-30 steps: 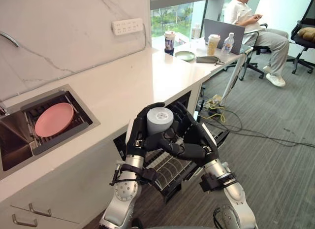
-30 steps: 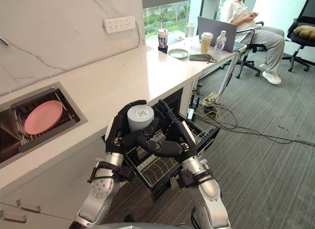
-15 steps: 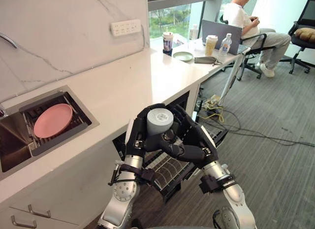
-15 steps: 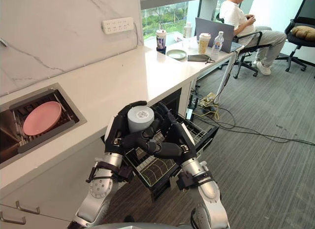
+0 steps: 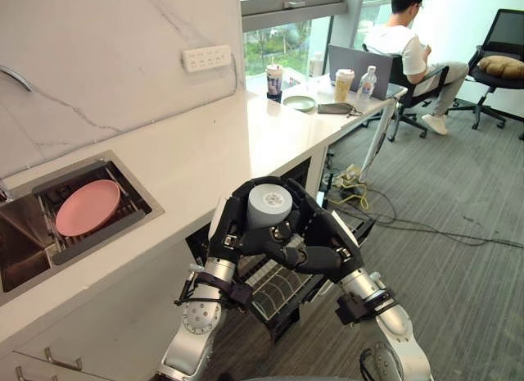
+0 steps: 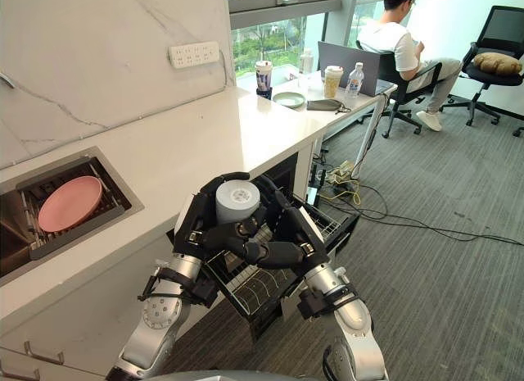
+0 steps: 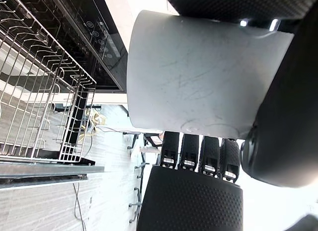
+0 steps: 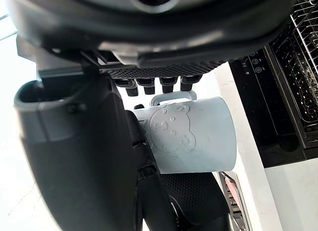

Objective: Walk over to the sink, pick up the cup, carry it to the dishwasher, place the cup inside the dishwasher, then close the dishwasher door

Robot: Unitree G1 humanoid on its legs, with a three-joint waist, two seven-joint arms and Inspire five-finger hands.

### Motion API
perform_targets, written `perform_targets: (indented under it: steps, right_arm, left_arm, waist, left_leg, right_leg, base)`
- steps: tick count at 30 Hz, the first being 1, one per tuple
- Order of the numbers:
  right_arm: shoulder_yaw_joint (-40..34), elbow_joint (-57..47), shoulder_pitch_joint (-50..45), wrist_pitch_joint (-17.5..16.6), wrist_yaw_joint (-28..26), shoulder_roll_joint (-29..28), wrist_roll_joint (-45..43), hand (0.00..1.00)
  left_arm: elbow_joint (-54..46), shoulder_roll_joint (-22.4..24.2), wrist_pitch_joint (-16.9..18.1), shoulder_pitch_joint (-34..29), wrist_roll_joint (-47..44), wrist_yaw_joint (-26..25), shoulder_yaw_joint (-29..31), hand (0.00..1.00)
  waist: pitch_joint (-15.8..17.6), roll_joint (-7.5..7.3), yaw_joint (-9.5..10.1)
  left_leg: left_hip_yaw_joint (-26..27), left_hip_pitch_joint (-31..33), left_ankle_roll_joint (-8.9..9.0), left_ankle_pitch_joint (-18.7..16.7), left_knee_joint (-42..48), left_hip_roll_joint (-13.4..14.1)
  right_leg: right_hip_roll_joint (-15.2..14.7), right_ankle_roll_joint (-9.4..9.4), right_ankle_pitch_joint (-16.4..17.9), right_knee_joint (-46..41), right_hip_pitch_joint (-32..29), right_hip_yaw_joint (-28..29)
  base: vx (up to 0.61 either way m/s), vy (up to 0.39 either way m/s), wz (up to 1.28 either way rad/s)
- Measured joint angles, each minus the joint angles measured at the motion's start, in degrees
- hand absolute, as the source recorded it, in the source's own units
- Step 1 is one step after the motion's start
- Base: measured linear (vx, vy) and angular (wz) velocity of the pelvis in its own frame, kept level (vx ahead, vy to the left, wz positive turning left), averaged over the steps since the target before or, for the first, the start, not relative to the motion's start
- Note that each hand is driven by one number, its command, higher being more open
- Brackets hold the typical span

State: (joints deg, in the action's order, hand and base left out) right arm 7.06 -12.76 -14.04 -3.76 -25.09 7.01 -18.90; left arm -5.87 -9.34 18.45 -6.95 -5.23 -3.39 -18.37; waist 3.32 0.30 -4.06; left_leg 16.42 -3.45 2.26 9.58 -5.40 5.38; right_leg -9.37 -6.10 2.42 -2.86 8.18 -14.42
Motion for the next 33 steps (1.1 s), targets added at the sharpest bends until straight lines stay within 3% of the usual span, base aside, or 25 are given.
perform_targets:
  steps: [4, 9, 20, 33]
  right_arm:
    - [-0.6, 0.9, 0.0, 0.5, -2.0, 1.6, -0.1, 1.0]
    - [-0.9, 5.7, -0.2, 4.2, -5.4, 4.2, -0.2, 1.0]
    - [-10.2, 4.3, 0.0, 3.5, -6.1, 4.0, -3.9, 1.0]
    - [-6.9, 0.5, 2.1, 2.4, -4.8, 3.3, -3.4, 1.0]
  left_arm:
    - [-0.4, -0.6, 0.0, 0.0, -1.2, 2.2, 1.0, 0.0]
    - [-5.2, -0.3, 1.1, 1.5, -4.4, 5.3, 2.8, 0.0]
    - [-5.0, -0.7, 2.1, 1.6, -5.0, 7.9, 7.0, 0.0]
    - [-3.9, 0.5, 2.1, -0.1, -4.8, 7.8, 5.8, 0.0]
  waist:
    - [-0.1, -0.06, -0.01]
    - [-0.1, -0.04, 0.04]
    - [-0.1, 0.03, -0.16]
    - [0.0, 0.13, -0.1]
  left_leg:
    - [0.0, 0.0, 0.01, 0.0, 0.0, 0.0]
    - [-0.1, -0.1, -0.09, 0.1, 0.0, 0.0]
    - [-0.1, -0.6, 0.17, -0.1, 0.0, 0.4]
    - [-0.1, -0.2, 0.19, -0.2, 0.0, 0.3]
  right_leg:
    - [0.0, 0.02, -0.1, 0.0, 0.0, 0.0]
    - [0.0, -0.04, -0.1, 0.0, 0.1, 0.0]
    - [0.4, -0.05, -0.2, 0.3, 0.6, 0.2]
    - [0.4, -0.12, -0.5, 1.1, 0.6, 0.2]
  base:
    - [0.0, 0.0, 0.0]
    - [0.0, 0.0, 0.0]
    - [0.0, 0.0, 0.0]
    - [0.0, 0.0, 0.0]
